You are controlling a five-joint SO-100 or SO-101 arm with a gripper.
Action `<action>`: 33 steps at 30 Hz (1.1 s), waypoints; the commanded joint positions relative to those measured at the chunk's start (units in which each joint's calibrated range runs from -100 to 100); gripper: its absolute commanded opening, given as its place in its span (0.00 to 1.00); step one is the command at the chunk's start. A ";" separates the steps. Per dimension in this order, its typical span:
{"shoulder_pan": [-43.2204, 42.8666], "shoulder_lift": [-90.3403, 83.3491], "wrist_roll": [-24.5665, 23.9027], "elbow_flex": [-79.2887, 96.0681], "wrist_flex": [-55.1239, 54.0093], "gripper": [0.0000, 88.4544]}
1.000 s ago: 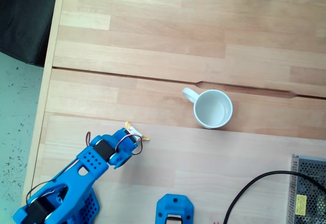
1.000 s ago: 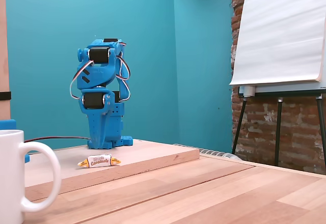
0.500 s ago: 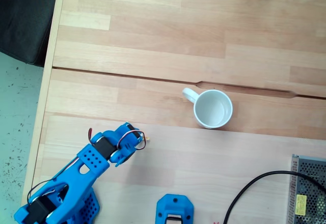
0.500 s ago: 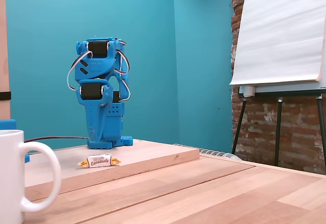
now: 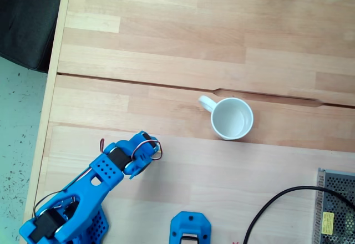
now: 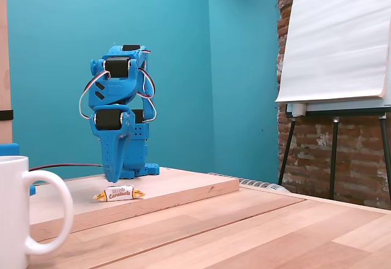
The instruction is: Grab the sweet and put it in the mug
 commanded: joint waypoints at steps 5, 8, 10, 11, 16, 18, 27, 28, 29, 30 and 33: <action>-0.33 -0.80 0.29 0.92 -2.07 0.09; -0.40 -0.89 0.29 0.92 -2.07 0.09; -0.62 -1.41 0.29 1.01 -2.07 0.09; -0.69 -1.66 0.29 1.19 -2.07 0.09; -0.54 -2.78 0.29 1.01 -0.62 0.11; -0.40 -2.87 0.34 0.47 1.72 0.14; -0.33 -2.78 1.47 0.38 4.38 0.25; -0.33 -2.61 1.37 0.47 4.38 0.25; -0.33 -2.52 1.37 0.56 4.30 0.26; -0.33 -2.44 1.37 0.92 4.30 0.26; -0.33 -2.01 1.42 1.54 4.30 0.27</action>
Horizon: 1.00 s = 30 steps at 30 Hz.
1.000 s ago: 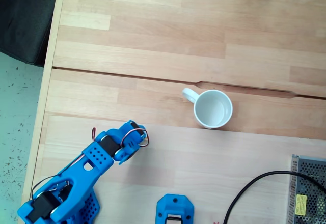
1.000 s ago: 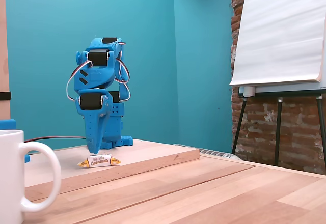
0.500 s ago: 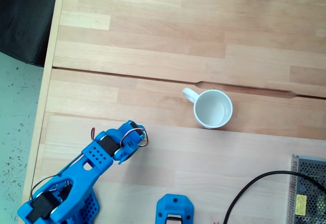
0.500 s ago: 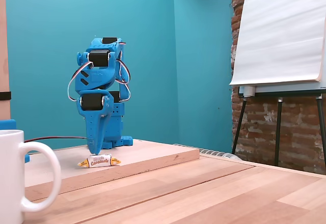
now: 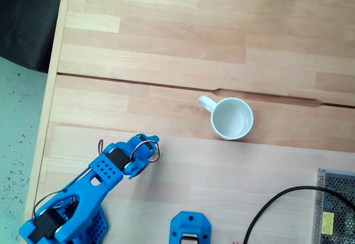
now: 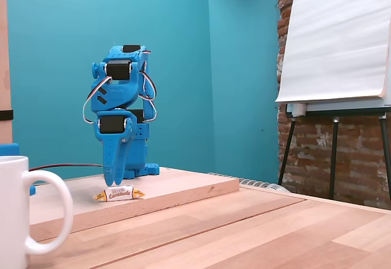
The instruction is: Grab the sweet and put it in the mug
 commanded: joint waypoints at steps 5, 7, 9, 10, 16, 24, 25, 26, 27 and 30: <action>-0.03 -1.66 0.05 0.11 -0.01 0.26; -0.03 -0.55 0.00 0.46 -0.17 0.26; -0.03 0.83 -0.05 0.46 -1.22 0.26; -0.03 1.52 -0.05 0.38 -2.19 0.26; -0.18 1.78 -0.05 0.55 -4.13 0.26; -0.68 2.21 0.10 0.91 -4.29 0.26; -0.68 2.21 0.15 1.00 -4.29 0.26; -0.68 2.12 0.20 1.00 -4.29 0.26; -0.68 2.12 0.24 1.09 -4.29 0.26; -0.61 1.95 0.29 1.18 -4.29 0.26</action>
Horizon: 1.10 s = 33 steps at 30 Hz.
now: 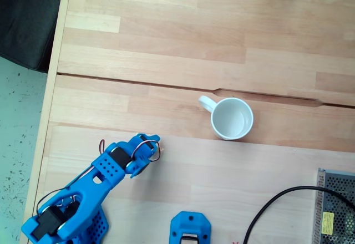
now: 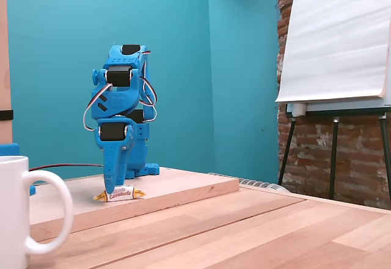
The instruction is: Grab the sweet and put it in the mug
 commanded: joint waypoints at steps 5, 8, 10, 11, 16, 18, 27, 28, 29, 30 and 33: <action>-0.32 -1.03 0.34 -0.08 -0.14 0.21; -0.32 -1.12 0.44 -0.26 -0.14 0.12; -0.32 -1.12 0.44 -0.35 -0.14 0.07; -0.32 -1.12 0.44 -0.35 -0.14 0.05; -0.32 -1.12 0.44 -0.44 -0.14 0.04; -0.17 -1.12 0.44 -0.79 -0.14 0.04; 3.75 -10.58 -0.10 -3.38 -0.95 0.04; 4.76 -12.22 -0.05 -3.47 -0.95 0.04; 5.71 -13.68 0.34 -3.74 -0.95 0.04; 6.58 -15.23 0.39 -4.27 -0.95 0.04; 8.83 -18.50 0.39 -6.32 -0.87 0.04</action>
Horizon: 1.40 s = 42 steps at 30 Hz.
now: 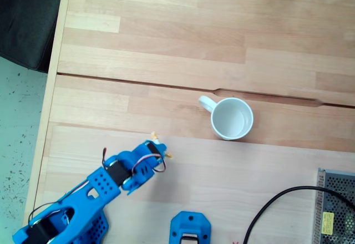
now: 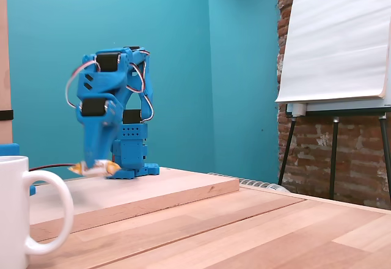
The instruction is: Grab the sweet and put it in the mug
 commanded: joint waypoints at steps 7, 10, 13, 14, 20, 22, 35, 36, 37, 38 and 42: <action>3.86 -6.02 0.10 -8.10 -0.06 0.04; 3.93 -5.50 0.10 -12.29 -0.62 0.05; 5.16 -5.50 0.05 -17.20 -0.46 0.05; 6.18 -5.42 0.05 -19.16 -0.30 0.05; 9.88 3.36 0.05 -30.67 0.10 0.05; 10.54 9.56 0.05 -34.77 0.19 0.05; 10.03 25.73 0.00 -51.36 0.35 0.04; 9.96 25.73 0.00 -52.43 0.35 0.05; 9.96 25.82 0.00 -53.50 0.27 0.05; 9.96 26.25 0.05 -54.75 0.10 0.05; 9.88 27.97 -0.05 -57.88 -0.62 0.05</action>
